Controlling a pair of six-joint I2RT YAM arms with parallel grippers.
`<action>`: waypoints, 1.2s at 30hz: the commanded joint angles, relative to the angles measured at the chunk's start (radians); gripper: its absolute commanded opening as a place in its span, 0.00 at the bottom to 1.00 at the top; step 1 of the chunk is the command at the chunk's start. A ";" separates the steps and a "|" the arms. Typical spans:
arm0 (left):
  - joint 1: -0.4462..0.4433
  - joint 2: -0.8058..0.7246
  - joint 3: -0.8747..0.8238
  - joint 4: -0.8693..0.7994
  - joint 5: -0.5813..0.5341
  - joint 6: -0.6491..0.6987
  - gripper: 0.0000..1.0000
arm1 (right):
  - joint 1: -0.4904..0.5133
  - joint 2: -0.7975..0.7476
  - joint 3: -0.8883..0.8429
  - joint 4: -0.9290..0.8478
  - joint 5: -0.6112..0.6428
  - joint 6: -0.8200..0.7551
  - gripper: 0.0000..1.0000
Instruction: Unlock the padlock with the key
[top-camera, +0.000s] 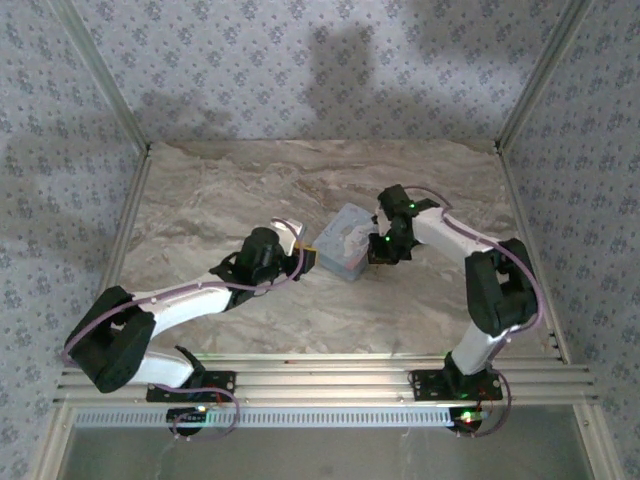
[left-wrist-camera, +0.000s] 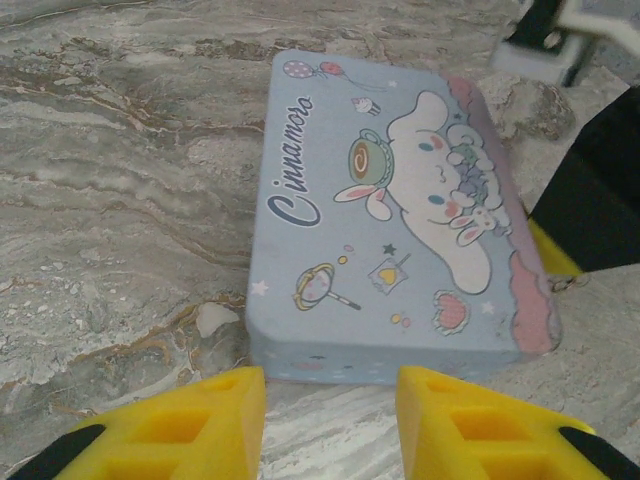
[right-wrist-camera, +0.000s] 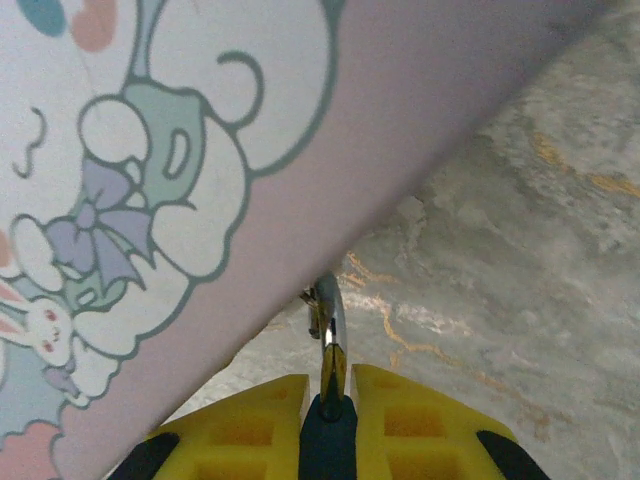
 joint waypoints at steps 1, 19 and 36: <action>0.016 -0.005 0.007 -0.018 0.005 -0.014 0.39 | 0.049 0.042 0.080 -0.030 -0.002 -0.088 0.00; 0.201 -0.028 0.130 -0.246 -0.008 -0.181 0.41 | 0.108 0.114 0.066 0.223 -0.321 -0.001 0.00; 0.200 0.154 0.205 -0.243 0.109 -0.178 0.44 | 0.048 0.169 -0.020 0.463 -0.502 0.187 0.00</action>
